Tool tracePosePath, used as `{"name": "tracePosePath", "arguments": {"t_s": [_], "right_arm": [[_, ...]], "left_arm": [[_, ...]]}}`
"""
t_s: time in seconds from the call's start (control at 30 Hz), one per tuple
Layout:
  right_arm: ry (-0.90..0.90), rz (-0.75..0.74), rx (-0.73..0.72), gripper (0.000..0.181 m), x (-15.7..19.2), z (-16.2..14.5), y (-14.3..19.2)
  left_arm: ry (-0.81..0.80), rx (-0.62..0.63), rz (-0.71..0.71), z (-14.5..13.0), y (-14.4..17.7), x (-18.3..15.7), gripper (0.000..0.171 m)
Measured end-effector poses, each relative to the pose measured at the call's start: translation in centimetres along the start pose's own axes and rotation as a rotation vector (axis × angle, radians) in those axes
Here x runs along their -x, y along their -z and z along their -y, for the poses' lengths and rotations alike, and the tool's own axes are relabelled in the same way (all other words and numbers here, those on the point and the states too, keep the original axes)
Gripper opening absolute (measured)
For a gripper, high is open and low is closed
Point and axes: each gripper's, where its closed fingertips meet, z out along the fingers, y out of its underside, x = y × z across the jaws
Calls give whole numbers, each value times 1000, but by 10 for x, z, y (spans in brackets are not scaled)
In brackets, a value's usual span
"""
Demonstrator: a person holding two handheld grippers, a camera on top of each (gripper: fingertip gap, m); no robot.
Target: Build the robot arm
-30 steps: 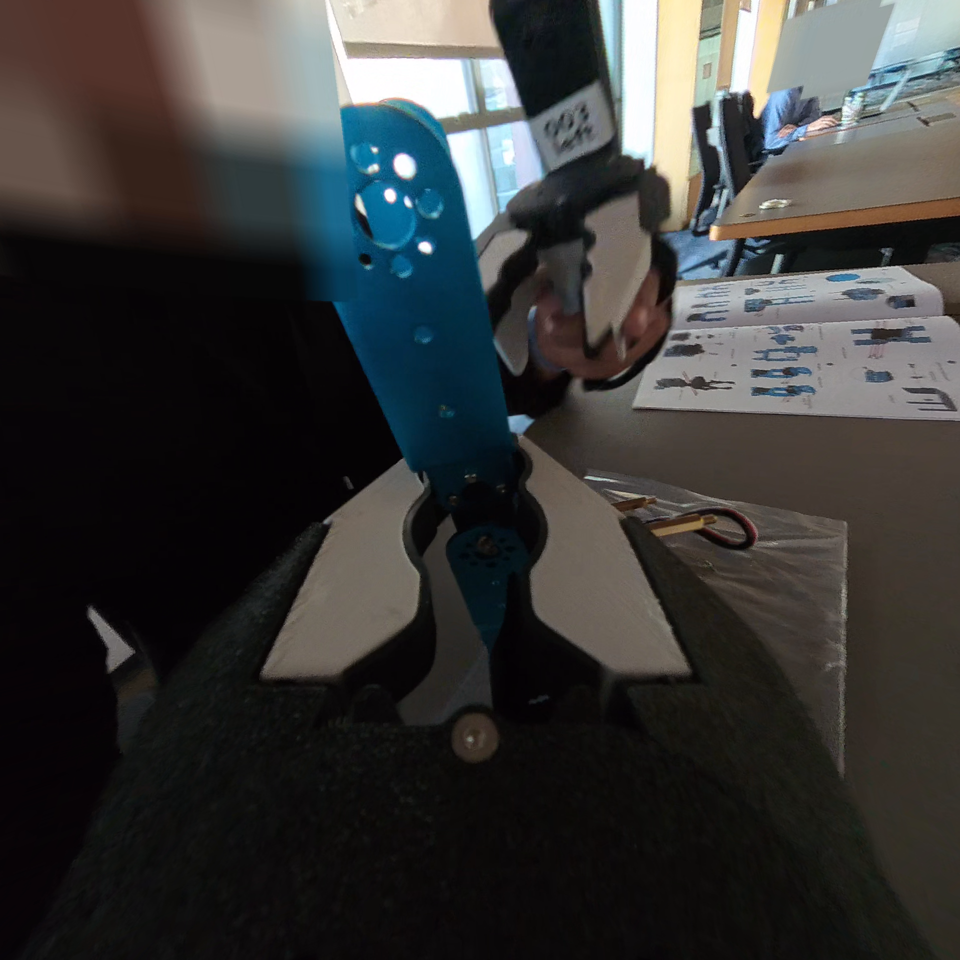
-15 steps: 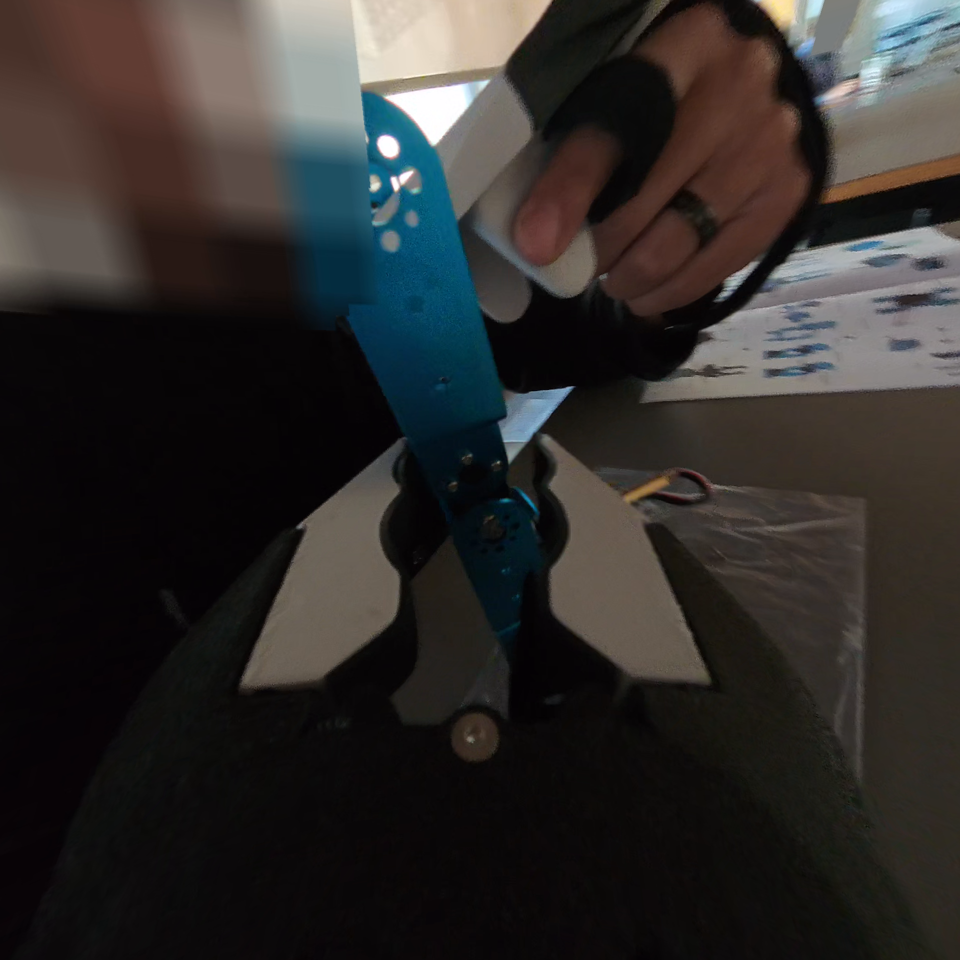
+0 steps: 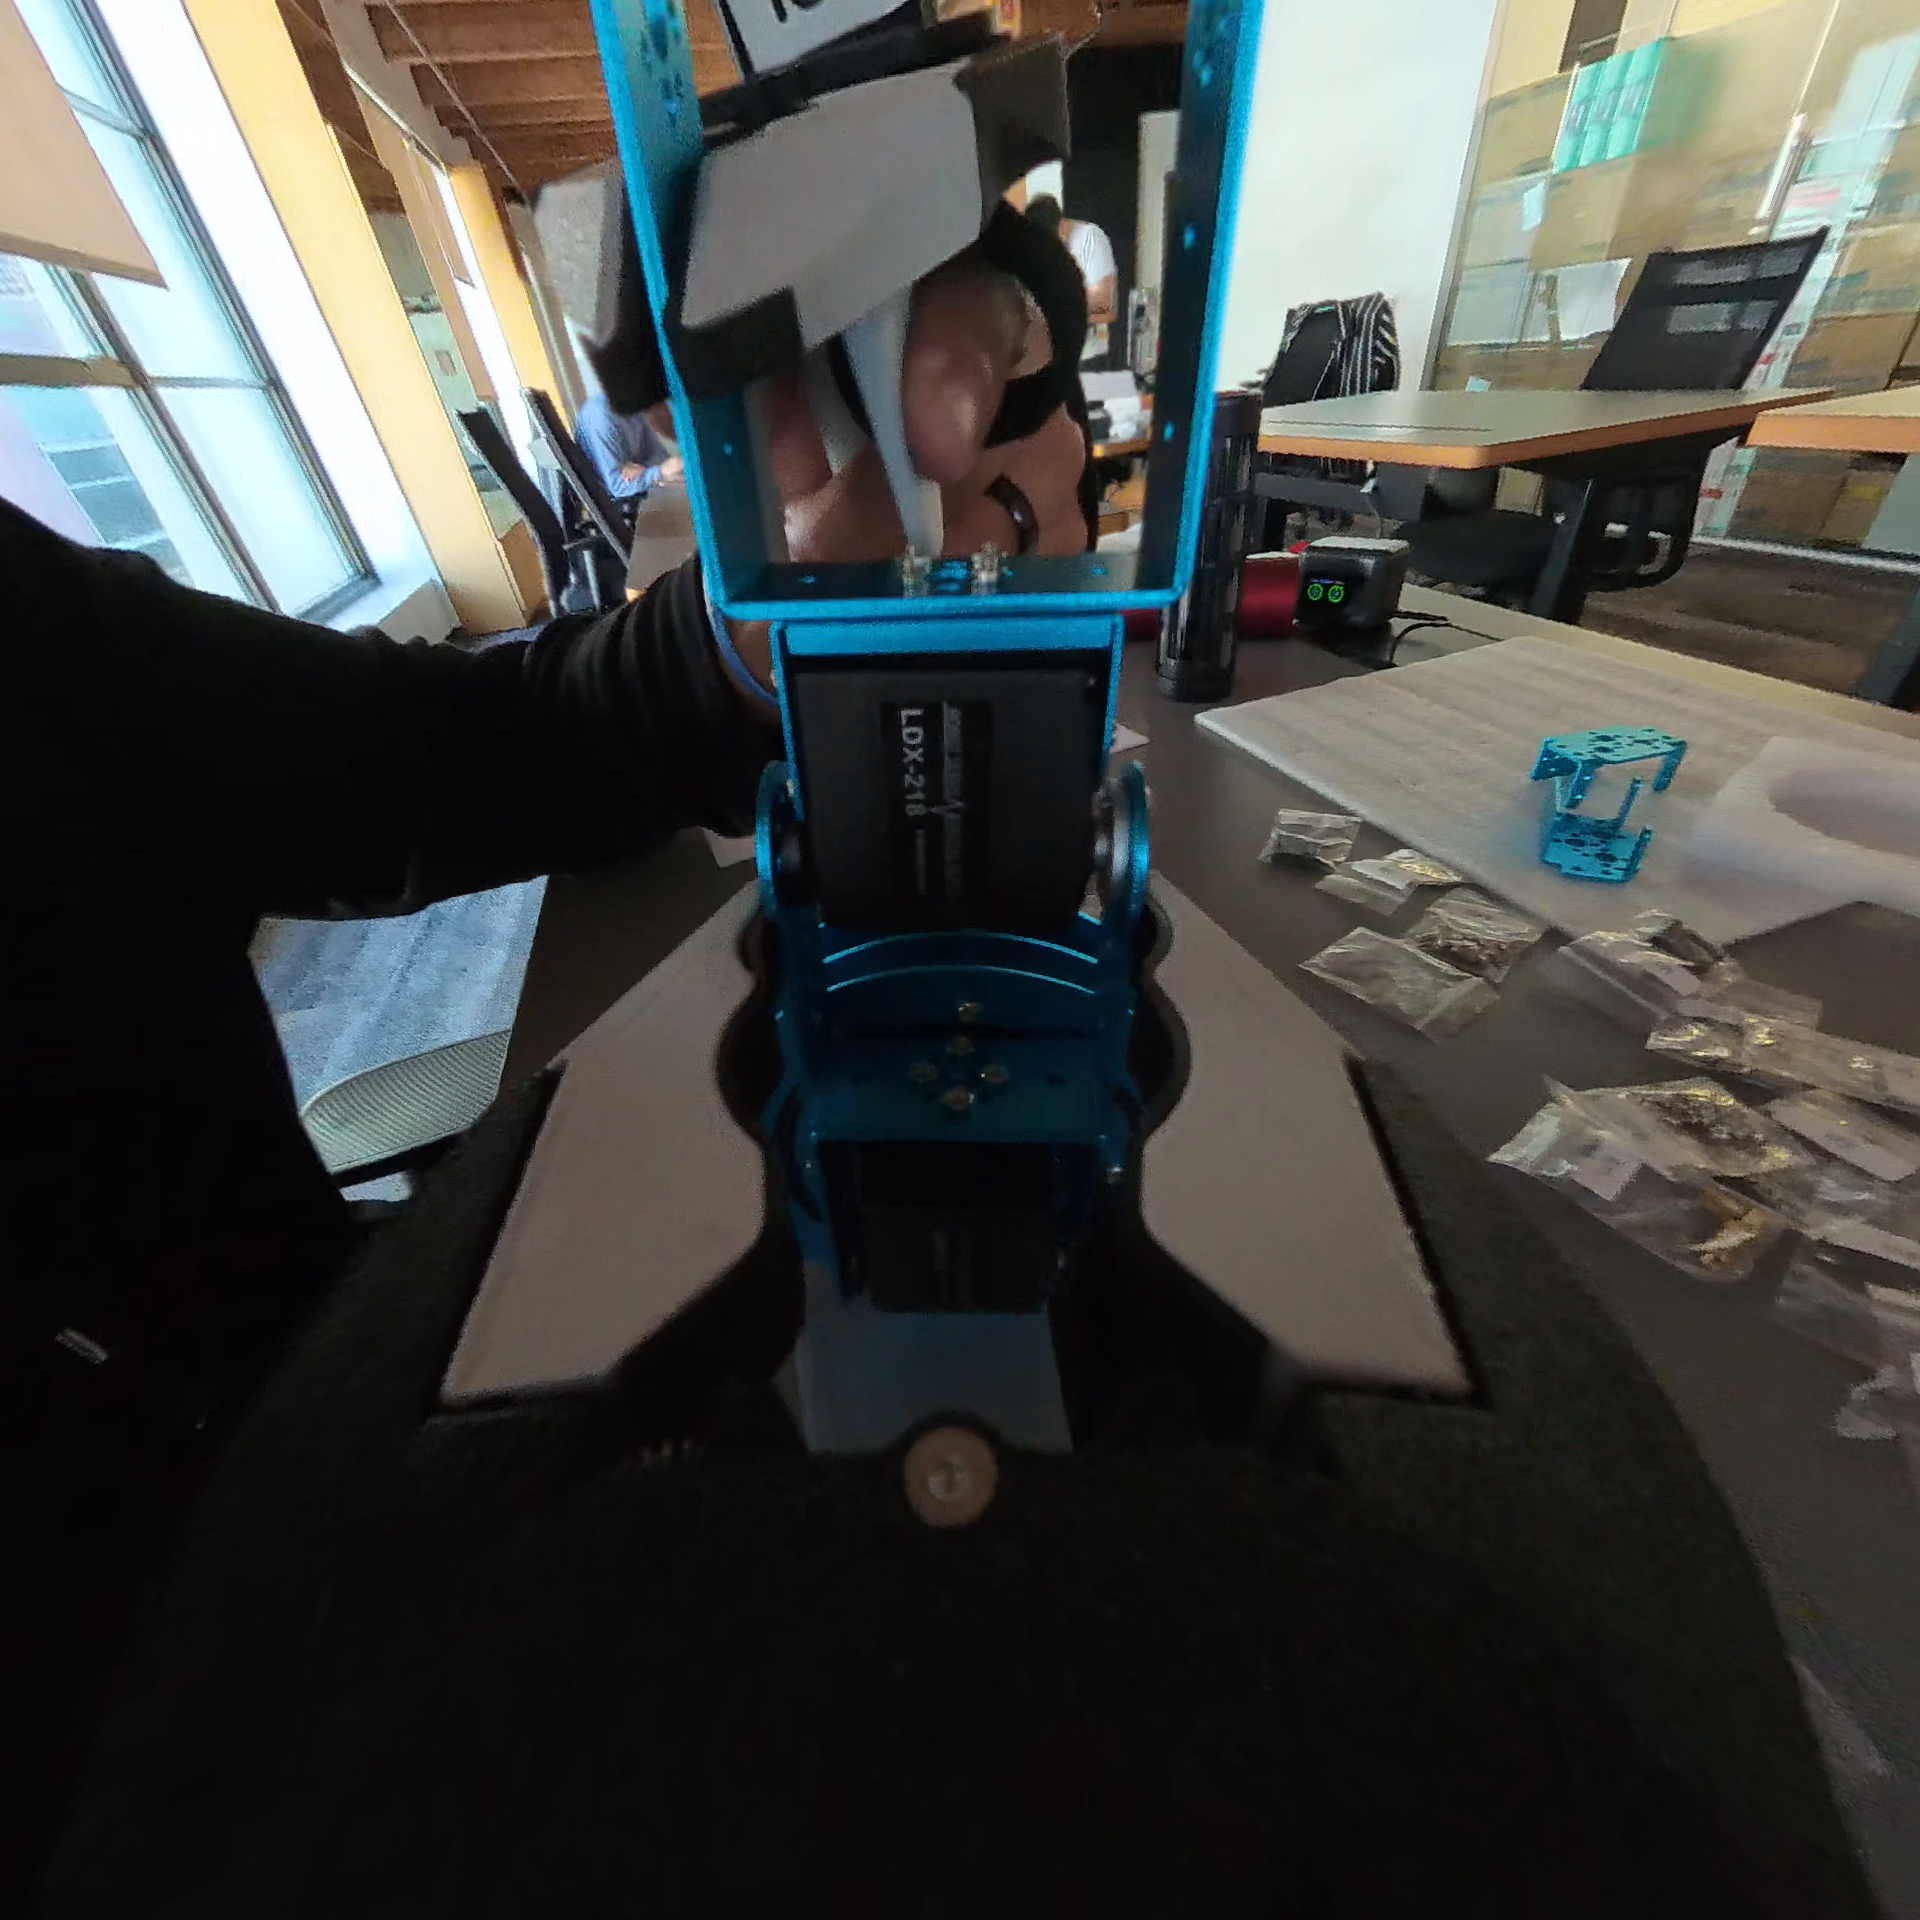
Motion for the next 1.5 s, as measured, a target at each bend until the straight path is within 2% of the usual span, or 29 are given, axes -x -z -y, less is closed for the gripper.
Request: {"name": "tracePosePath", "arguments": {"t_s": [0.1, 0.2, 0.27, 0.3, 0.67, 1.03, 1.23, 1.4, 1.5], "right_arm": [[-26, 7, 1, 65, -4, 0, 0], [-71, 10, 4, 66, -9, 0, 0], [-101, 17, -3, 66, -10, 0, 1], [-107, 19, -5, 66, -11, 0, 1], [-150, 19, 7, 66, -16, -3, 3], [-136, -9, 11, 65, -19, -3, 2], [-104, -24, 11, 67, -17, -2, 1], [-77, -34, 11, 73, -16, -6, 3], [-91, -6, 89, 76, -13, -21, -2]], "left_arm": [[-50, 21, 41, -5, 1, 4, 6], [-173, 128, 94, -25, 1, 8, 25], [-193, 146, 133, -28, 0, 14, 20], [-189, 138, 159, -26, 0, 20, 9], [-80, 50, 137, -26, -10, 28, 6], [28, -10, 79, -25, -4, 30, 5], [3, -4, 80, -23, -4, 26, 4], [-63, 69, 117, -22, -3, 21, 3], [-73, 70, 140, -19, -3, 22, 2]]}}
